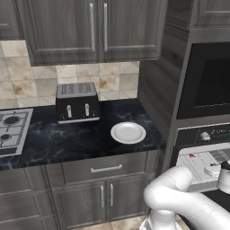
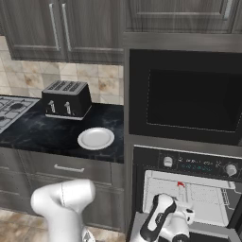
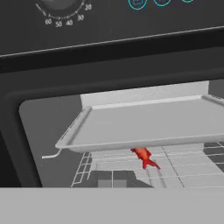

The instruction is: Take the fish from the oven and place it on the plate on the counter.

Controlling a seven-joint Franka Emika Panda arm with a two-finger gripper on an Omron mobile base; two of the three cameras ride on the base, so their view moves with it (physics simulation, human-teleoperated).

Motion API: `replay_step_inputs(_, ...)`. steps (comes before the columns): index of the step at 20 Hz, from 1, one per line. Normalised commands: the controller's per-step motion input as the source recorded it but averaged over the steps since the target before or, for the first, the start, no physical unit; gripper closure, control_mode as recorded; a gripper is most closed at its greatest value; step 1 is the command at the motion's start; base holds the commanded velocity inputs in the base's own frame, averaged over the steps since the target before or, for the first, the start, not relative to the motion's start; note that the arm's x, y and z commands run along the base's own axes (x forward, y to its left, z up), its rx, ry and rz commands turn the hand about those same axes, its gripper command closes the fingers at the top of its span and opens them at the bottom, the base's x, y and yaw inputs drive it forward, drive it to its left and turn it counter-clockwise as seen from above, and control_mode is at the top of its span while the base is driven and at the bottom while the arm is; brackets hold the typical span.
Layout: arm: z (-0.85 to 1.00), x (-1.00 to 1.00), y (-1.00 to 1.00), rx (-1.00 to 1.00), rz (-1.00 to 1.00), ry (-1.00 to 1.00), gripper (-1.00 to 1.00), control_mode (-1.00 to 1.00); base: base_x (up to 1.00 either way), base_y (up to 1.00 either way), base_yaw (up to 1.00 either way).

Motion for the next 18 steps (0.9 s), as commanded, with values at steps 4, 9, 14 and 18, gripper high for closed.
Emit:
replay_step_inputs(4, -0.43, 0.18, -0.09, -0.02, 0.10, -0.08, 1.00, -1.00, 0.00, 0.00, 0.00)
replay_step_inputs(9, -0.44, 0.36, -0.04, -0.03, 0.12, -0.09, 1.00, -1.00, 0.00, 0.00, 0.00)
replay_step_inputs(14, -0.32, 0.44, -0.05, -0.03, 0.09, -0.07, 1.00, -1.00, 0.00, 0.00, 0.00)
replay_step_inputs(18, -0.32, 0.64, 0.00, -0.04, 0.00, 0.00, 1.00, -1.00, 0.00, 0.00, 0.00)
